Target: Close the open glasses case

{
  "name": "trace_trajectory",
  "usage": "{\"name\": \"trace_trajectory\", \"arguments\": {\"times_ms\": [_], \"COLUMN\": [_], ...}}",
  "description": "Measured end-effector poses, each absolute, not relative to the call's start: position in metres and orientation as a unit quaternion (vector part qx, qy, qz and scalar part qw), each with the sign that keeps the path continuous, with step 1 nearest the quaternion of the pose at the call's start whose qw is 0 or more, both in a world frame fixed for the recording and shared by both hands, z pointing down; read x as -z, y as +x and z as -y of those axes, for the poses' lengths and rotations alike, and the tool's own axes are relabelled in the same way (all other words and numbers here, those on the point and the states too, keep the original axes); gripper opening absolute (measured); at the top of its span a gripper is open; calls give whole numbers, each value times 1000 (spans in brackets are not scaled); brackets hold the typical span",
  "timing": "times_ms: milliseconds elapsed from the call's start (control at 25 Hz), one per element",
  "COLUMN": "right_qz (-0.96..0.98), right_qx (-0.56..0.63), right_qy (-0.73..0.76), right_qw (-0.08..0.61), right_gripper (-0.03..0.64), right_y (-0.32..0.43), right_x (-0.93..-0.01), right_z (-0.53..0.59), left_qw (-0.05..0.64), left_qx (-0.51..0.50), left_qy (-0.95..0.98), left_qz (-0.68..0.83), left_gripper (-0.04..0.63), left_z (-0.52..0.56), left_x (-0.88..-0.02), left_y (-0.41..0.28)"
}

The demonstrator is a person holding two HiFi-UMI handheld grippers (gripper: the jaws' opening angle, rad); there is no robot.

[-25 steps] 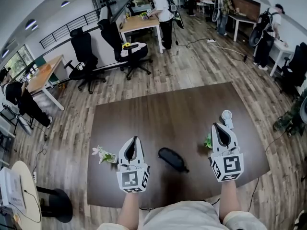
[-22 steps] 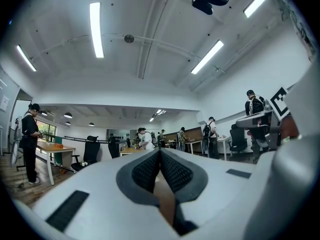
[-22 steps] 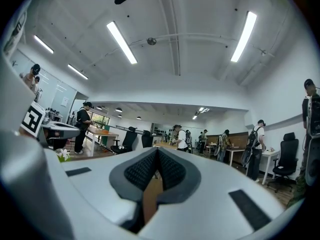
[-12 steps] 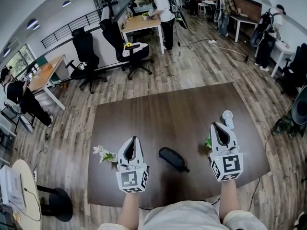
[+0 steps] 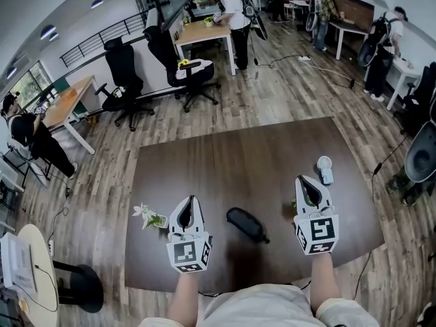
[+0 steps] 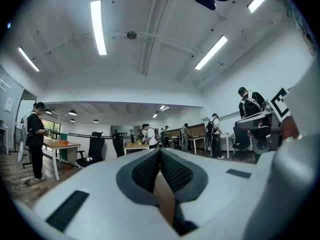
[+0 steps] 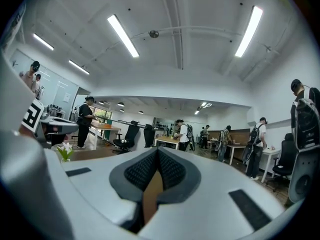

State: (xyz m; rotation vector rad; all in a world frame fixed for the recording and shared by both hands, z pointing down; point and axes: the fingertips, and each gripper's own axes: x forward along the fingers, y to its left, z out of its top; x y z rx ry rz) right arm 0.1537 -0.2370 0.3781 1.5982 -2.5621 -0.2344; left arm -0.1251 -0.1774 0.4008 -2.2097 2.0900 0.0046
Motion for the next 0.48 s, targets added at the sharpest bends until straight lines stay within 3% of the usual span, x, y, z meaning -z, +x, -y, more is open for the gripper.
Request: {"name": "trace_trajectory", "arguments": {"times_ms": [480], "right_qz": [846], "right_qx": [75], "right_qy": [524], "right_qw": [58], "right_gripper": [2], "right_y": [157], "right_x": [-379], "right_z": [235], "left_qw": [46], "left_qx": [-4], "left_qy": [-727], "left_qz": [-685], "left_gripper": [3], "left_z": [176], "left_x": [-402], "left_y": [-121]}}
